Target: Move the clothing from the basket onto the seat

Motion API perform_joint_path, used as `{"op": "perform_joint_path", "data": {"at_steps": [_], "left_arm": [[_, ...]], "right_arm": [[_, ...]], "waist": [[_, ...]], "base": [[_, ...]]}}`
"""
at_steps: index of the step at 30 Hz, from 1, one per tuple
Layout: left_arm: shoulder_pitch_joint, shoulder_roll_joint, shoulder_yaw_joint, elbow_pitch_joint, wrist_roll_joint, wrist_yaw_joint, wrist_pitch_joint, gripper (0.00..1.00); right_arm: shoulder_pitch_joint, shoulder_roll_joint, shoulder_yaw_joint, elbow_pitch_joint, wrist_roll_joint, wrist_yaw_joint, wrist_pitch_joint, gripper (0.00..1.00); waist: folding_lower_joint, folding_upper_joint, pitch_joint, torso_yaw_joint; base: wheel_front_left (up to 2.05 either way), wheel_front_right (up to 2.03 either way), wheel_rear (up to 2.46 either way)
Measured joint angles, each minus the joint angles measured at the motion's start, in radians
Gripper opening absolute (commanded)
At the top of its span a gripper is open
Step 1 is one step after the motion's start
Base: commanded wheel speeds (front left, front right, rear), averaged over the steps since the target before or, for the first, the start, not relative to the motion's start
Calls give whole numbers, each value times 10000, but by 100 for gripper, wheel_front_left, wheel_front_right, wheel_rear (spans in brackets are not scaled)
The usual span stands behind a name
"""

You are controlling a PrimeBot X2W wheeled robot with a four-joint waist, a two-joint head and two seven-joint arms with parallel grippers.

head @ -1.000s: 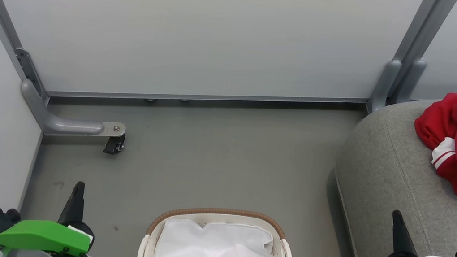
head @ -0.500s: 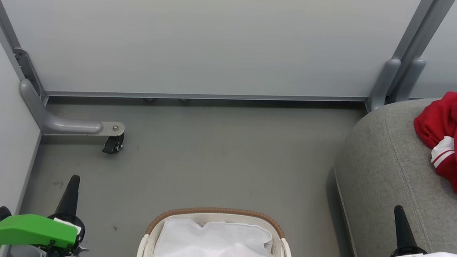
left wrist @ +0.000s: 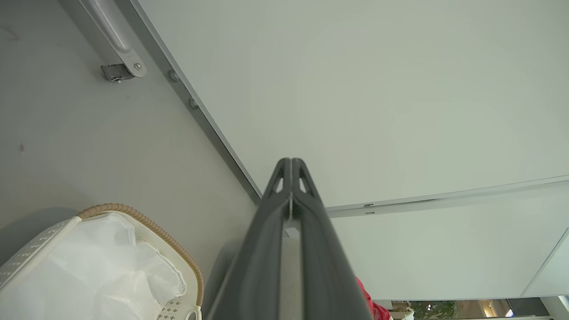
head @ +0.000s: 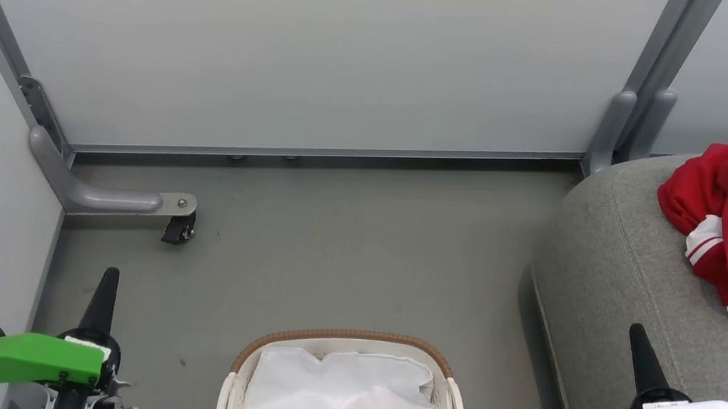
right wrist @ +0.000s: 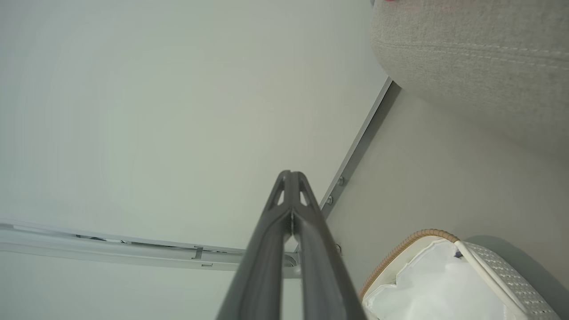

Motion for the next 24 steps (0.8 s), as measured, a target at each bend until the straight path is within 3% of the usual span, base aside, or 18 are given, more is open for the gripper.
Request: {"op": "perform_joint_path", "data": {"at_steps": [24], "left_arm": [[-159, -2, 462, -134, -1666, -178, 500, 0]], "right_arm": [[-54, -13, -140, -161, 1962, 0, 466, 0]], "waist": [[0, 0, 40, -57]], "base": [[0, 0, 0]]}}
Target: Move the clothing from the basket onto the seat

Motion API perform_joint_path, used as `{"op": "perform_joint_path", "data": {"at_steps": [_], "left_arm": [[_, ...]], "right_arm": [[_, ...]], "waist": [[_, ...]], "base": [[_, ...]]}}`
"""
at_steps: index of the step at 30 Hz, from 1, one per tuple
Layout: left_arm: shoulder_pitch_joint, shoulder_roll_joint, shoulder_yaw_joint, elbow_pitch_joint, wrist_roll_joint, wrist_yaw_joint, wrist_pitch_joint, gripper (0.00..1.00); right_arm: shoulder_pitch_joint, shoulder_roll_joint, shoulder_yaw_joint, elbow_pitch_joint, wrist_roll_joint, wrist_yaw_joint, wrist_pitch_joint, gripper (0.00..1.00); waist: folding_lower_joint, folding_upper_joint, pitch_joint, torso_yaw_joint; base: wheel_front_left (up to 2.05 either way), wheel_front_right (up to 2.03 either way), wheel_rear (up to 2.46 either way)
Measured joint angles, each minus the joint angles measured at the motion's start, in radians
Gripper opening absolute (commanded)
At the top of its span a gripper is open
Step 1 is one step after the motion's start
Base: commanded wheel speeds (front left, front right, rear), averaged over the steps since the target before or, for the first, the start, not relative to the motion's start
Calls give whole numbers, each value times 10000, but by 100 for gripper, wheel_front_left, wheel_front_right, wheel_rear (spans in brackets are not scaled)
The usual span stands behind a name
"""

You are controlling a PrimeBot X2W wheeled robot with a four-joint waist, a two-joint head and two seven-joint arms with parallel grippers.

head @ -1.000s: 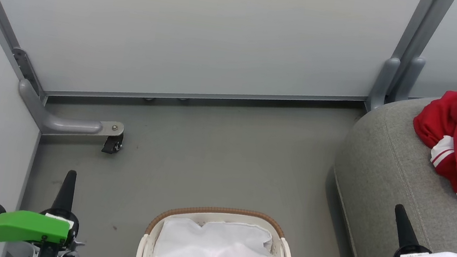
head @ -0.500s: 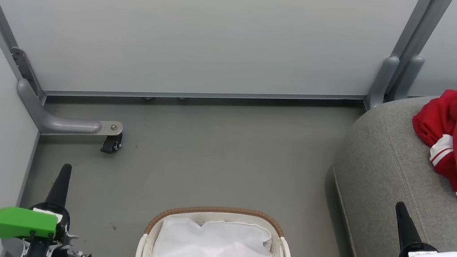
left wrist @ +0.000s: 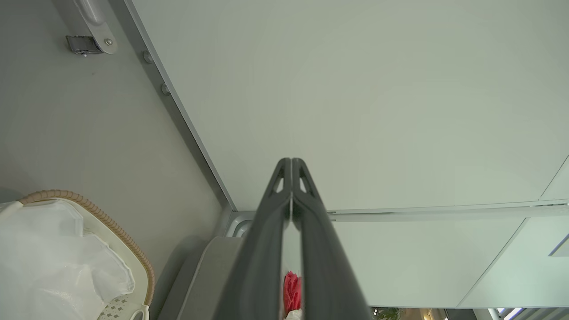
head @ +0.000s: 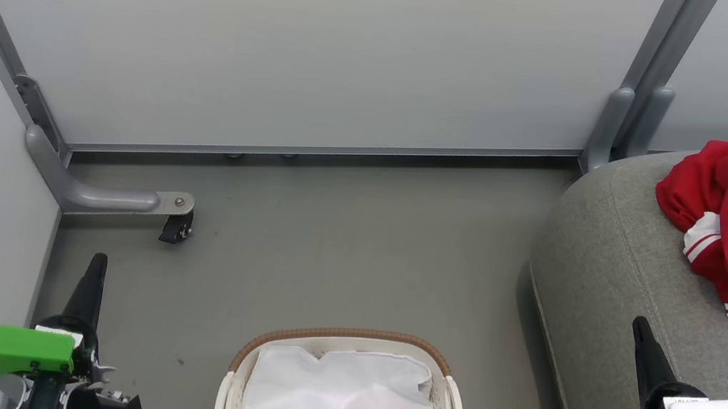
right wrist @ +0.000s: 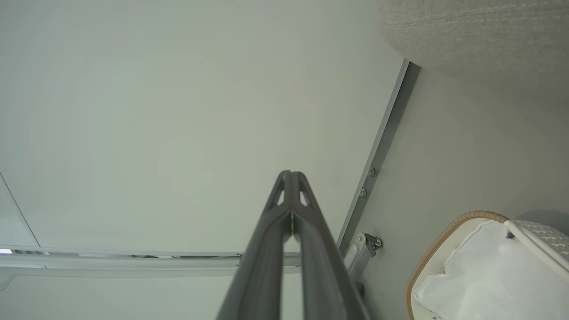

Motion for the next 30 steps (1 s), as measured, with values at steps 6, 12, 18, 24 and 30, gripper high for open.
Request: {"op": "perform_joint_path", "data": {"at_steps": [6, 12, 18, 24, 30], "left_arm": [[-71, 0, 113, -40, -382, -67, 117, 0], [-91, 0, 199, -82, -706, -84, 217, 0], [-157, 0, 297, -115, -1062, -119, 337, 0], [-167, 0, 309, -127, -1089, -134, 347, 0], [-167, -2, 316, -128, -1089, -134, 368, 0]], "right_arm": [[-5, -4, -33, -38, 422, 0, 132, 0], [-36, -8, -56, -79, 828, 0, 249, 0], [-47, -12, -84, -105, 1252, 0, 343, 0], [-53, -12, -86, -111, 1281, 0, 347, 0], [-54, -12, -86, -111, 1281, 0, 347, 0]], "waist": [[0, 0, 10, -14], [0, 0, 21, -29], [0, 0, 31, -44], [0, 0, 31, -44], [0, 0, 31, -44]], "base": [[0, 0, 0], [0, 0, 0], [0, 0, 0], [0, 0, 0], [0, 0, 0]]}}
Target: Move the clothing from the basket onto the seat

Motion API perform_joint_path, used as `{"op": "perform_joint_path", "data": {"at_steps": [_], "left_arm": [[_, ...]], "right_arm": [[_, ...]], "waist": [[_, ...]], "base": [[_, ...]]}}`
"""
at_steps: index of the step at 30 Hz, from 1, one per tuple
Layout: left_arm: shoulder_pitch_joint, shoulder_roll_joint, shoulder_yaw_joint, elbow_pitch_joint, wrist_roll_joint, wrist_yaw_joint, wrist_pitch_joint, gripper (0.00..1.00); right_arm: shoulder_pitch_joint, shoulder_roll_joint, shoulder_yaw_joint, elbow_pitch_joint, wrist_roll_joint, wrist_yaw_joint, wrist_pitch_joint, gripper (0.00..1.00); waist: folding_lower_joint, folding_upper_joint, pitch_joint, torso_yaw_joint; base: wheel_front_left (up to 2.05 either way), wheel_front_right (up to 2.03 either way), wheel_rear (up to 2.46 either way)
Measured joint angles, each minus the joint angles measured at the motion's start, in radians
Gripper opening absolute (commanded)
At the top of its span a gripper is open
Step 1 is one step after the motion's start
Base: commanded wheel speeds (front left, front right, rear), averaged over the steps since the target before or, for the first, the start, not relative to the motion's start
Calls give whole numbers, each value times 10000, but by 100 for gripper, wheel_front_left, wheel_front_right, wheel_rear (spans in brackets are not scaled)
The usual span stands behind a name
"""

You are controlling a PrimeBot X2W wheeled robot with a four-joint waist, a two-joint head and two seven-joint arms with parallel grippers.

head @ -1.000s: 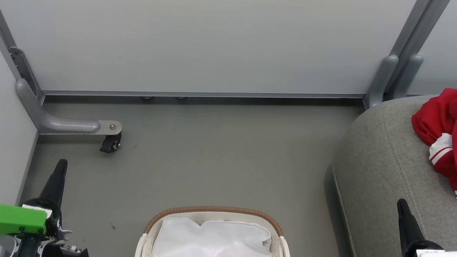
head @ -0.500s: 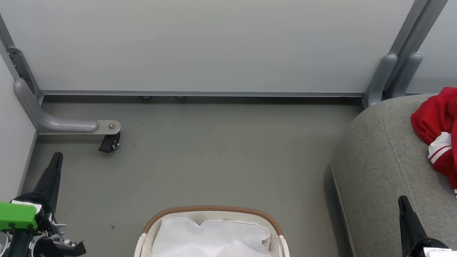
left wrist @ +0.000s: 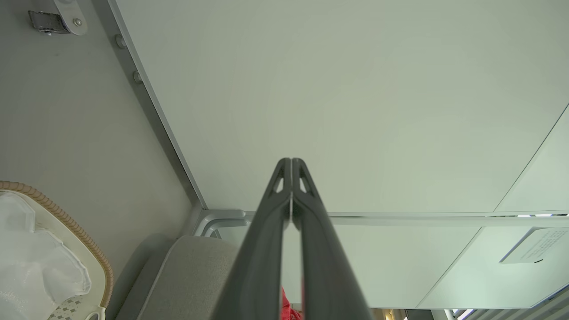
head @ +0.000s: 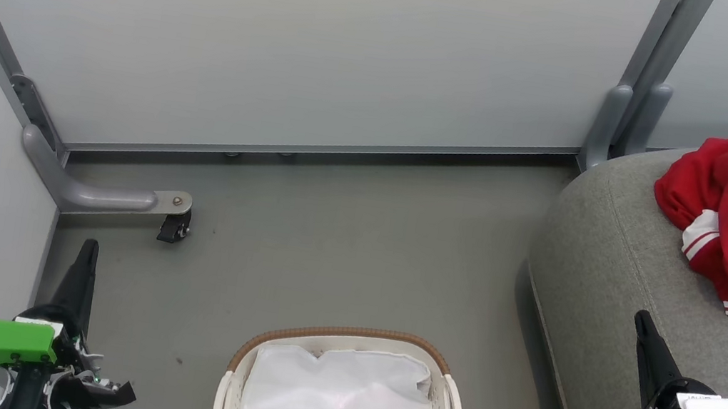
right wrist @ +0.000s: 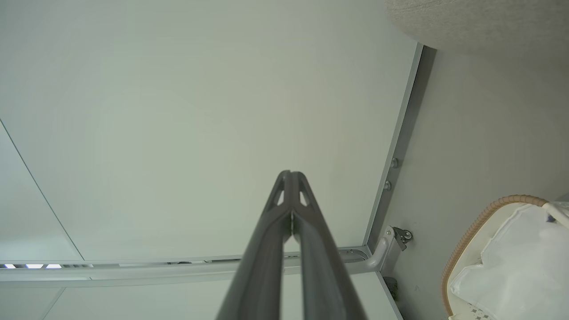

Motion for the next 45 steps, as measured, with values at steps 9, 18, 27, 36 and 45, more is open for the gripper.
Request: {"op": "perform_joint_path", "data": {"at_steps": [9, 18, 27, 36, 45], "left_arm": [[0, 0, 10, 0, 0, 0, 4, 0], [0, -2, 15, 0, 0, 0, 6, 0], [0, -2, 23, 0, 0, 0, 6, 0], [0, -4, 27, 0, 0, 0, 8, 0], [0, -6, 31, 0, 0, 0, 8, 0]], "right_arm": [[-1, 0, 0, 0, 0, 0, 0, 0], [-1, 0, 0, 0, 0, 0, 0, 0], [-2, 0, 0, -2, 0, 0, 0, 0], [-2, 0, 0, -2, 0, 0, 0, 0], [-2, 0, 0, -2, 0, 0, 0, 0]], "waist": [[0, 0, 0, 0], [0, 0, 0, 0], [0, 0, 0, 0], [0, 0, 0, 0], [0, 0, 0, 0]], "base": [[0, 0, 0], [0, 0, 0], [0, 0, 0], [0, 0, 0], [0, 0, 0]]}}
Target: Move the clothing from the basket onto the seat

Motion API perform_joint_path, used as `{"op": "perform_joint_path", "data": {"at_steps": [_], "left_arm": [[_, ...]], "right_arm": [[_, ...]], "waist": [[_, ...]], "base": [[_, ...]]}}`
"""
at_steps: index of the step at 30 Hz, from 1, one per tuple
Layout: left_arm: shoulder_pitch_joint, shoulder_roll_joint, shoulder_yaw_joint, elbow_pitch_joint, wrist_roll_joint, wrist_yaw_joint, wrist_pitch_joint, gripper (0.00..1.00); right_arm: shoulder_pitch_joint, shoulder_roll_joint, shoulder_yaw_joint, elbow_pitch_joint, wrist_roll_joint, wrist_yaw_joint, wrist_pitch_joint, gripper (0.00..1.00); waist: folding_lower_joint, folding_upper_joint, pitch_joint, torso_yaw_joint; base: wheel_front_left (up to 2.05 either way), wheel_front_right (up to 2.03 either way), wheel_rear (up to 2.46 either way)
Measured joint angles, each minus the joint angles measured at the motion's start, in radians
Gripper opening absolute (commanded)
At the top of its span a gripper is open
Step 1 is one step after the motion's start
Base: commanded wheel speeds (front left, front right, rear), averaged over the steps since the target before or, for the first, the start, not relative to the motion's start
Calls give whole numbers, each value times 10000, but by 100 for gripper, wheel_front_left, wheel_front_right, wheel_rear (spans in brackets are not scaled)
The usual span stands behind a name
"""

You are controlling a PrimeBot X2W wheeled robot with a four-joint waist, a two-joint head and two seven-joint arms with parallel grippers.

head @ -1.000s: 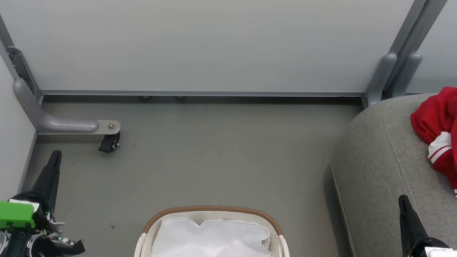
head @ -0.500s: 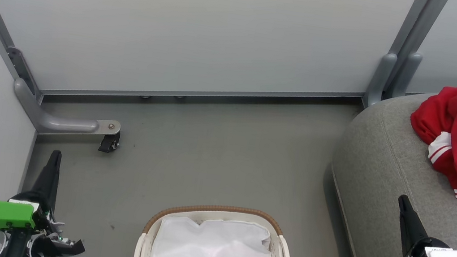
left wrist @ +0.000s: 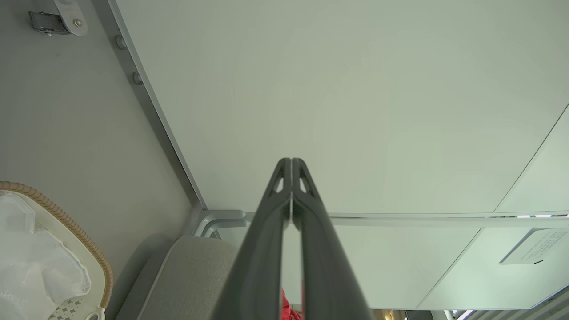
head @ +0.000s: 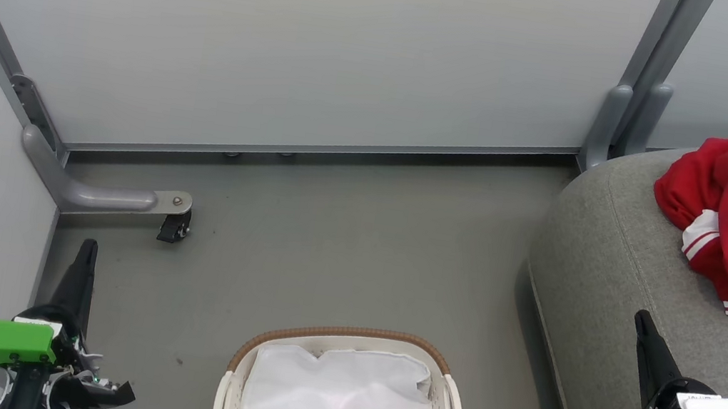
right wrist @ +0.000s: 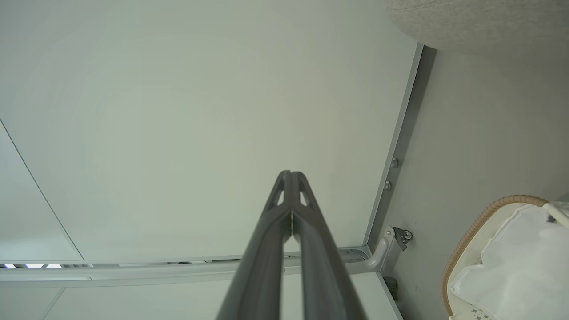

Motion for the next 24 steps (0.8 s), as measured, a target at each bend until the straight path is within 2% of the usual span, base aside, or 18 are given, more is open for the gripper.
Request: {"op": "perform_joint_path", "data": {"at_steps": [24], "left_arm": [[0, -4, 12, 0, 2, 0, 2, 0]], "right_arm": [[-1, 0, 0, 0, 0, 0, 0, 0]], "waist": [[0, 0, 0, 0]], "base": [[0, 0, 0]]}}
